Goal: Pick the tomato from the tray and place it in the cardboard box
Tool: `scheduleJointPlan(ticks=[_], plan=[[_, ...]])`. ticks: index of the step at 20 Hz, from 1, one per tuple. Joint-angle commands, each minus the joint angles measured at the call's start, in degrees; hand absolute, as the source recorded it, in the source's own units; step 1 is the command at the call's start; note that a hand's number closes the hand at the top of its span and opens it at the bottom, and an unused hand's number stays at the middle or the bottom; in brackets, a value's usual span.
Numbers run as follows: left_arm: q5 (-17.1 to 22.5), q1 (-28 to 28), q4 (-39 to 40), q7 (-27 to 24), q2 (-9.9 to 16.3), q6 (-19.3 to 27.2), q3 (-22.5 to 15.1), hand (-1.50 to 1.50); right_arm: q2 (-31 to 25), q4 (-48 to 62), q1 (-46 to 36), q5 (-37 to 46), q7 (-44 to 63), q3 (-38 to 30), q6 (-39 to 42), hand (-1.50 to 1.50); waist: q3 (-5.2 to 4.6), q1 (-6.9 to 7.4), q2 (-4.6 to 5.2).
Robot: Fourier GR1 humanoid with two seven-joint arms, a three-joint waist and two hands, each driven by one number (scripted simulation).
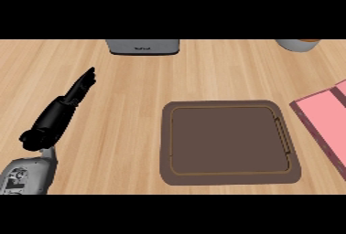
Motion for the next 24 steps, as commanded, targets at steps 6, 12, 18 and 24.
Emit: scheduleJointPlan(ticks=[6, 12, 18, 24], plan=[[-0.4, -0.6, -0.4, 0.5, -1.1, 0.3, -0.4, 0.0, -6.4, 17.1, 0.8, -3.4, -14.9, 0.1, 3.5, -1.5, 0.06, 0.59, 0.19], [-0.5, -1.2, 0.7, 0.6, -0.7, 0.7, 0.6, 0.0, -3.1, 11.9, -1.1, -14.0, -23.0, -8.7, -1.5, -1.5, 0.1, -0.42, -0.1], [-0.5, 1.0, 0.7, -0.9, -0.4, 0.0, 0.4, 0.0, 2.7, 14.6, -8.6, -31.4, -18.4, -27.5, -5.9, -1.5, 0.1, -0.85, -0.32], [-0.5, 0.1, 0.3, 0.4, -0.6, -0.4, 0.1, 0.0, -5.3, 20.6, -5.9, -37.4, -18.1, -34.5, -6.4, -1.5, 0.05, -0.22, 0.01]])
